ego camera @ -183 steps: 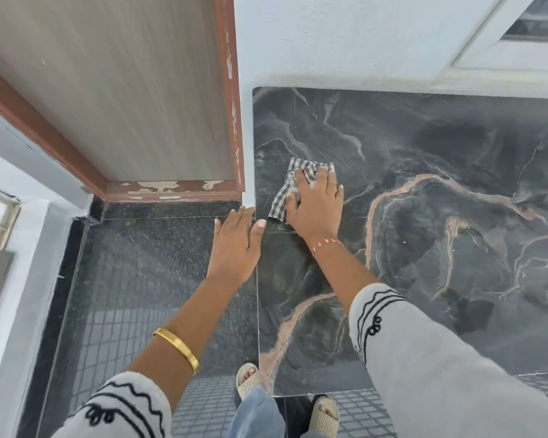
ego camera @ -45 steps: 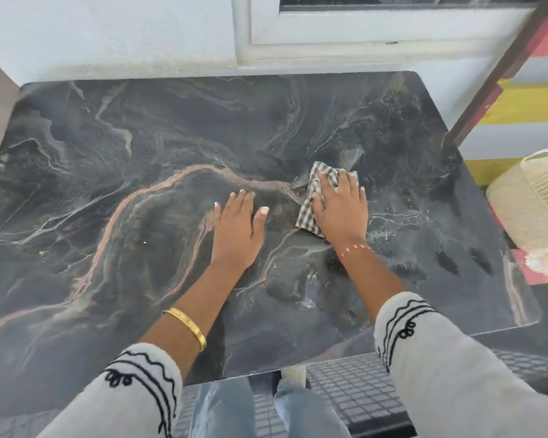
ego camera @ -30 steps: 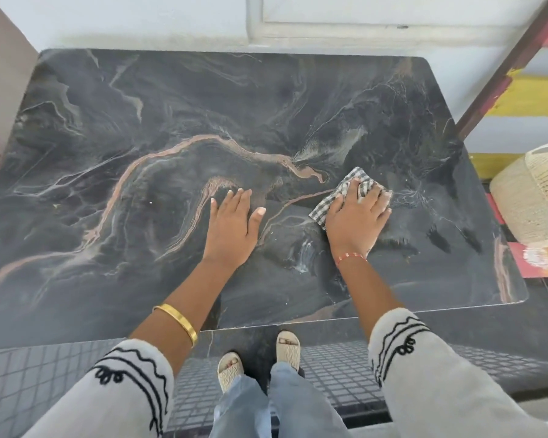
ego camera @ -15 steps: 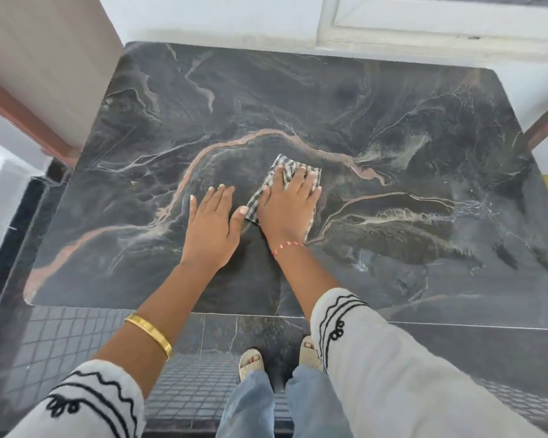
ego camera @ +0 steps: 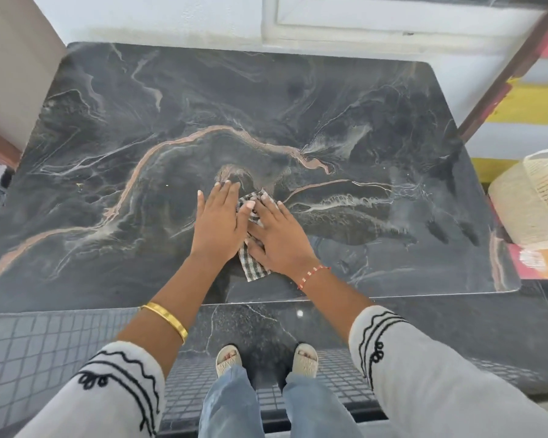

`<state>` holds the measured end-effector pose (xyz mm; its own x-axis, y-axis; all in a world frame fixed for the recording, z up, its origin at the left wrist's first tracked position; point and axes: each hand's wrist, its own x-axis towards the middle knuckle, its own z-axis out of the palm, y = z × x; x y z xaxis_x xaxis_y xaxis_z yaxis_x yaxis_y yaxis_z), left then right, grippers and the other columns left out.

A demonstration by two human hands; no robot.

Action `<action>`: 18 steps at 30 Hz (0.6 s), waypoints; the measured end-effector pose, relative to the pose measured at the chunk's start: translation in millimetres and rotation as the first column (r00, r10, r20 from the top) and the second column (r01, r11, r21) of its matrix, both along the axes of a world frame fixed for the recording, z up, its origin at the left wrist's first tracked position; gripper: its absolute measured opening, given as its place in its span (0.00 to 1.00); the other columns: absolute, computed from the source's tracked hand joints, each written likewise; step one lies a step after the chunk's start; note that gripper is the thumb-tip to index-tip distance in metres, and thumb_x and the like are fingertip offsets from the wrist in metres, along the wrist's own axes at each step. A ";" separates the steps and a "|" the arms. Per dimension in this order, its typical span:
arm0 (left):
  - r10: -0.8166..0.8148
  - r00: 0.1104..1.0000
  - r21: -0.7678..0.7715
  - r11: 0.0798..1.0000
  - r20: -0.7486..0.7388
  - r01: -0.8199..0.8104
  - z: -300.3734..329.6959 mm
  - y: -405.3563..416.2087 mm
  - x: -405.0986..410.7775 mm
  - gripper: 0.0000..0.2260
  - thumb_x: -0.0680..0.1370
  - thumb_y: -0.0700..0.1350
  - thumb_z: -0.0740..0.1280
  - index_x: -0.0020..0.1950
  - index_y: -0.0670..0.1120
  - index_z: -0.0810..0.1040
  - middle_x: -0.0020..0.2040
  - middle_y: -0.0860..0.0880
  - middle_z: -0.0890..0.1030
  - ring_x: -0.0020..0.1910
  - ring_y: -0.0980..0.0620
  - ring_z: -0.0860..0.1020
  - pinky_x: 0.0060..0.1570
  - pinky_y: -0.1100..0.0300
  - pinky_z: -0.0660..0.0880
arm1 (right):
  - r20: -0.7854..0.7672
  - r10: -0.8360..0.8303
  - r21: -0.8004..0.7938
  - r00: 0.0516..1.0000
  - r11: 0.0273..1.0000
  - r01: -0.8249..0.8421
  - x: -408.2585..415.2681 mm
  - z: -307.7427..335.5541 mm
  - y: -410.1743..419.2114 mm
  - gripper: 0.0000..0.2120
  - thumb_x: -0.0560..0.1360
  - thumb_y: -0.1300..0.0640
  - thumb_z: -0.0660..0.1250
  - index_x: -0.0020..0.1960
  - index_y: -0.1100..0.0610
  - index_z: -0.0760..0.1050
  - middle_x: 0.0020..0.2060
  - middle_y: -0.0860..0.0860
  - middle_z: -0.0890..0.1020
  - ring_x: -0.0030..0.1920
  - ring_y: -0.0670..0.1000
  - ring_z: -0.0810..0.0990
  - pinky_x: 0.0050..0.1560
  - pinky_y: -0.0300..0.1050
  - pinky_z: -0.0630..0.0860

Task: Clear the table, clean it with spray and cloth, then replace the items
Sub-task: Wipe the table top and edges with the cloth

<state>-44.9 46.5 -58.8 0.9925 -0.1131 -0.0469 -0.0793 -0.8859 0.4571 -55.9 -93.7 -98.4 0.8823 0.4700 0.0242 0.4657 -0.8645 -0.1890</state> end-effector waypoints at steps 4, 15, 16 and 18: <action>-0.064 0.997 -0.002 0.998 -0.035 0.064 -7.0 -51.5 -9.5 0.30 0.76 0.56 0.43 0.74 0.43 0.59 0.75 0.44 0.62 0.76 0.47 0.54 0.74 0.48 0.42 | -0.041 -0.123 -0.002 0.992 0.992 0.123 -2.6 2.7 -64.1 0.25 0.74 0.47 0.50 0.66 0.51 0.73 0.69 0.61 0.70 0.71 0.61 0.66 0.70 0.59 0.62; -0.238 0.970 0.023 0.971 -0.056 0.240 -20.3 -147.5 -26.1 0.34 0.75 0.60 0.39 0.74 0.43 0.59 0.74 0.44 0.62 0.76 0.47 0.56 0.74 0.48 0.43 | -0.001 -0.688 -0.049 0.725 0.724 0.688 -47.2 -0.5 -180.7 0.30 0.74 0.45 0.43 0.72 0.50 0.65 0.72 0.62 0.65 0.74 0.62 0.59 0.73 0.59 0.54; -0.251 0.967 0.019 0.967 -0.050 0.253 -18.9 -149.0 -26.4 0.35 0.74 0.61 0.38 0.74 0.43 0.59 0.74 0.44 0.63 0.75 0.47 0.56 0.74 0.48 0.44 | 0.010 -0.717 -0.047 0.697 0.696 0.717 -52.4 -1.4 -178.4 0.30 0.74 0.45 0.44 0.72 0.51 0.66 0.71 0.63 0.65 0.73 0.63 0.60 0.72 0.60 0.55; -0.279 0.960 0.013 0.960 -0.034 0.280 -15.6 -147.5 -28.4 0.37 0.72 0.62 0.36 0.74 0.43 0.60 0.74 0.44 0.63 0.75 0.47 0.56 0.74 0.48 0.44 | 0.024 -0.773 -0.053 0.634 0.632 0.773 -61.8 -3.8 -169.7 0.28 0.75 0.46 0.45 0.71 0.52 0.66 0.71 0.63 0.66 0.72 0.64 0.62 0.71 0.60 0.58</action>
<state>-73.3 -101.1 -74.4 0.9193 -0.3847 -0.0824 -0.3107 -0.8383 0.4480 -117.7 -263.4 -102.1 0.9232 -0.3838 0.0205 -0.3780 -0.9164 -0.1316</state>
